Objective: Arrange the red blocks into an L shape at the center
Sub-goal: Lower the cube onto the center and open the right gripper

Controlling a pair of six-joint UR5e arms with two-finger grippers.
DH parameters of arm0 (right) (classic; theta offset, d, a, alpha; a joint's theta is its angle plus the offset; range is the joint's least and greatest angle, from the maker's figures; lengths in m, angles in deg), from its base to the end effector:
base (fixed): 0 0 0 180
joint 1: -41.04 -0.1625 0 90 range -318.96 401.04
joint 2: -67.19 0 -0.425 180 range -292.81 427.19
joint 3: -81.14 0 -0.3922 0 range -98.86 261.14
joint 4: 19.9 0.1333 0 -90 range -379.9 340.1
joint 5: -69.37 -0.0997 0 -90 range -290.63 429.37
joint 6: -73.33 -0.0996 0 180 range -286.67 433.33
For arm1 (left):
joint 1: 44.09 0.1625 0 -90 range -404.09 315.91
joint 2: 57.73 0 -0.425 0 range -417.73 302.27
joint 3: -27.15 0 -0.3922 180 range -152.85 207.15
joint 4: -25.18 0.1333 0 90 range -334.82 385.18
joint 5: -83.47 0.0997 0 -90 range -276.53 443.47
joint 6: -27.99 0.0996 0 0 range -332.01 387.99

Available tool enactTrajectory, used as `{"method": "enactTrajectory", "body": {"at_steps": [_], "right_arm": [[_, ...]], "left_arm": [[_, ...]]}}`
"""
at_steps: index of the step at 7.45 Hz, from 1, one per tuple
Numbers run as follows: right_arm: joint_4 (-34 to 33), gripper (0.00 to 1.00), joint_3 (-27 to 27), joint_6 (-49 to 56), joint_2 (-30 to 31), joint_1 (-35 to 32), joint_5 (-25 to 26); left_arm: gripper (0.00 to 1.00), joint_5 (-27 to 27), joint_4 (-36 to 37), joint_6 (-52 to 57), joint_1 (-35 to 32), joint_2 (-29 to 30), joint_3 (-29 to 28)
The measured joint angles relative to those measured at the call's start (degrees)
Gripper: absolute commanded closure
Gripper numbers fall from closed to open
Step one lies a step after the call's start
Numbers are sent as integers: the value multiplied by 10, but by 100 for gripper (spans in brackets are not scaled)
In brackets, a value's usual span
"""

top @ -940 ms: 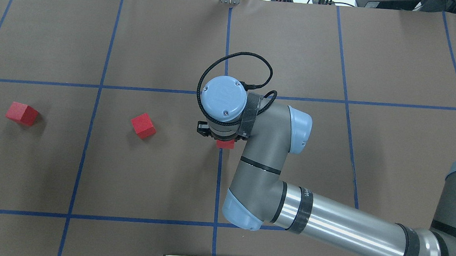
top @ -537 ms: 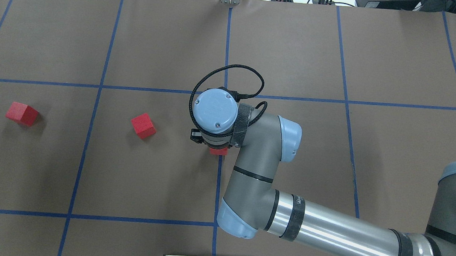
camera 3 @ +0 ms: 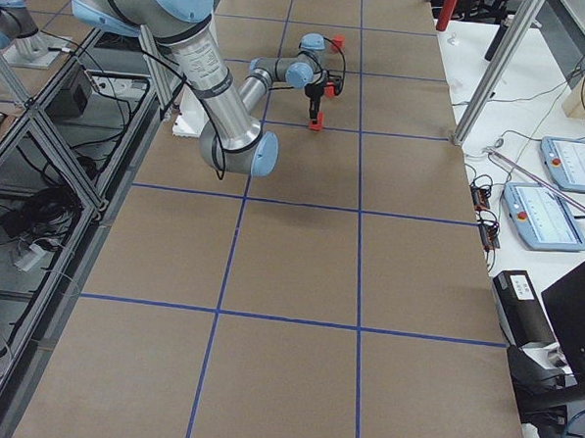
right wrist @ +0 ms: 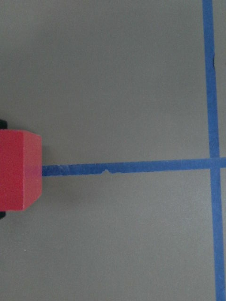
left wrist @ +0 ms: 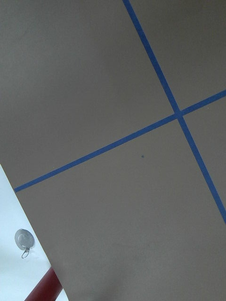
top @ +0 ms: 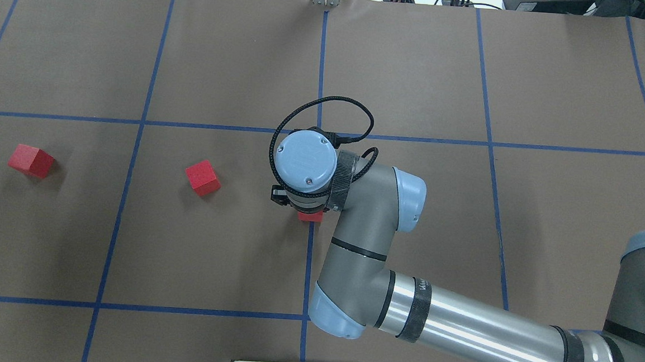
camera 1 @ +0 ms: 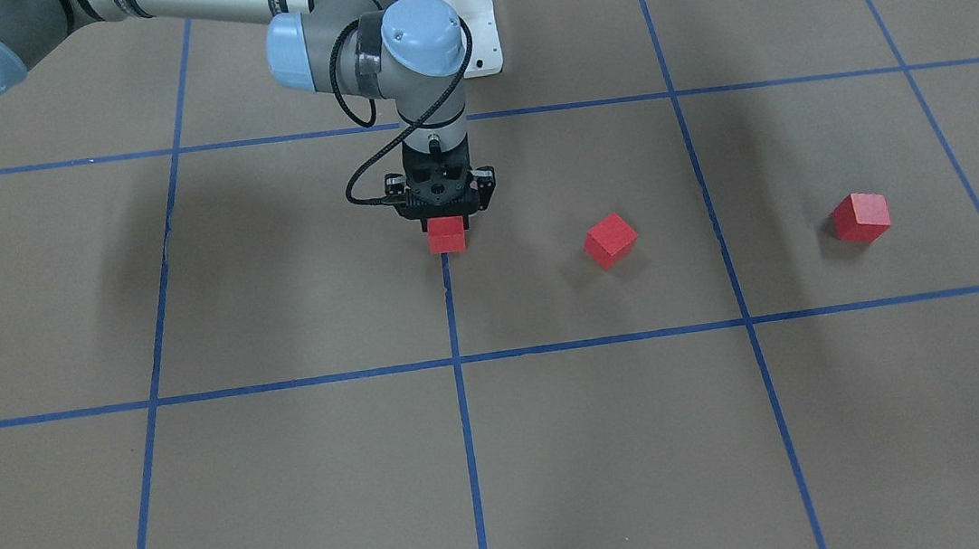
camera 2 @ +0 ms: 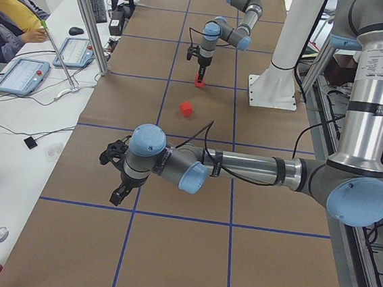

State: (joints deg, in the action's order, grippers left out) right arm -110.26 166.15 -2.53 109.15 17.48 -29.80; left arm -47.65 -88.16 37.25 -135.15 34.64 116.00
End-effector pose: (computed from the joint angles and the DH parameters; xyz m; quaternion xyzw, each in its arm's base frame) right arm -0.6338 -0.4045 0.1836 0.0468 -0.3674 0.0472 0.9277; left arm -0.0776 -0.5302 0.6056 0.2292 0.3239 0.1399 0.9072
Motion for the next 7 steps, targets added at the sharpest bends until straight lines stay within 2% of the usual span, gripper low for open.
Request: {"method": "enactTrajectory", "body": {"at_steps": [1, 2, 3, 7], "right_arm": [[0, 89, 0, 2, 2, 0, 1], [-1, 62, 0, 2, 3, 0, 2], [-1, 1, 1, 2, 3, 0, 2], [2, 0, 4, -3, 0, 0, 14]], "left_arm": [[0, 0, 0, 0, 0, 0, 0], [0, 0, 0, 0, 0, 0, 0], [0, 0, 0, 0, 0, 0, 0], [0, 0, -1, 0, 0, 0, 0]]}}
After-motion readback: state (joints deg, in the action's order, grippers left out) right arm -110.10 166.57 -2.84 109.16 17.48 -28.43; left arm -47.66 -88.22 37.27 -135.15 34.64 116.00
